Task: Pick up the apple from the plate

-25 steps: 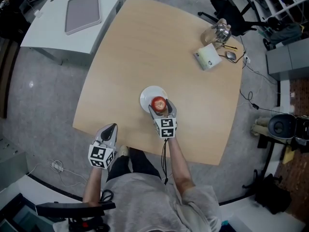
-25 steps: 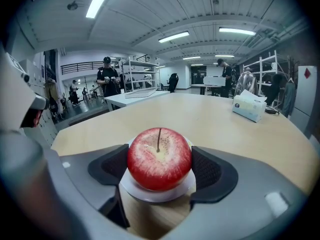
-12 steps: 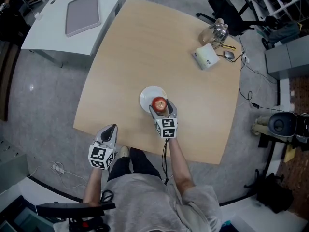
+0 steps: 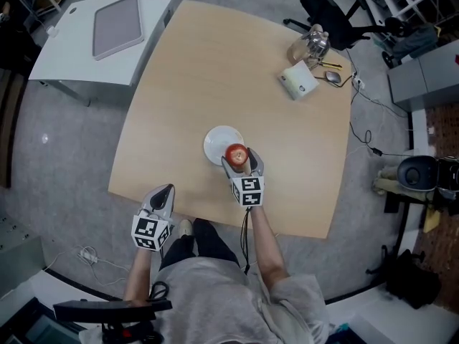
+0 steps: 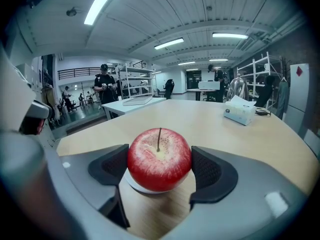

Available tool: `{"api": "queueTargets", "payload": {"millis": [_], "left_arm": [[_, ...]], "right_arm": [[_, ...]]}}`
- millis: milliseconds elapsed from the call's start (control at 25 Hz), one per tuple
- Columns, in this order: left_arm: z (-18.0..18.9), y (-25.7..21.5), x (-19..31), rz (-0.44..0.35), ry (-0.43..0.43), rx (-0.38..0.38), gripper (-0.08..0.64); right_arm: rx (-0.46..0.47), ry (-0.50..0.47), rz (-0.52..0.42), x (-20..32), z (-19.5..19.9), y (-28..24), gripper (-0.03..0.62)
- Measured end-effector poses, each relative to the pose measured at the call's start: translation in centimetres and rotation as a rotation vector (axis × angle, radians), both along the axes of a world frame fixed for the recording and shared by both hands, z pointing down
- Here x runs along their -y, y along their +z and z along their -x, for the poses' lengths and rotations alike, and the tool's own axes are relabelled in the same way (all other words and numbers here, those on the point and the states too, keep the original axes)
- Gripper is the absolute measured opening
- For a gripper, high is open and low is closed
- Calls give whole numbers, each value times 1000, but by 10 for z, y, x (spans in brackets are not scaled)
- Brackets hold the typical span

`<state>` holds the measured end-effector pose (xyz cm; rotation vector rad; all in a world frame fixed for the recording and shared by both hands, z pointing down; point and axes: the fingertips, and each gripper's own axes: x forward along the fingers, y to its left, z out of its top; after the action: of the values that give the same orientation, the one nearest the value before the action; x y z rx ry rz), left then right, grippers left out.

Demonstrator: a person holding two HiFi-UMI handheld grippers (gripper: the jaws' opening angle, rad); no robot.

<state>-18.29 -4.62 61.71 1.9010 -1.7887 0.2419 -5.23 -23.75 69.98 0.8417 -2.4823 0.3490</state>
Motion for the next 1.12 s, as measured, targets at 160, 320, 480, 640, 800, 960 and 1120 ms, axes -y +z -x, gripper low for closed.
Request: {"api": "queueTargets", "payload": {"millis": [160, 320, 480, 640, 800, 960, 1120], "left_arm": [[-3, -2, -2, -6, 18, 2, 20], [-10, -4, -4, -14, 42, 0, 20], [-17, -6, -9, -21, 71, 0, 20], [-23, -9, -13, -28, 98, 0, 20], [-30, -13, -15, -33, 131, 2, 20], [-40, -13, -18, -39, 166, 0, 20], [-51, -14, -19, -47, 200, -1, 20]], "right_arm": [[15, 22, -15, -4, -8, -8, 394], [13, 46, -24, -8, -18, -15, 394], [15, 77, -34, -15, -31, -20, 394], [19, 110, -41, -22, -46, -25, 394], [21, 152, -46, -29, -63, -31, 394], [19, 189, -46, -39, -81, -32, 394], [12, 230, -47, -46, -103, -32, 394]]}}
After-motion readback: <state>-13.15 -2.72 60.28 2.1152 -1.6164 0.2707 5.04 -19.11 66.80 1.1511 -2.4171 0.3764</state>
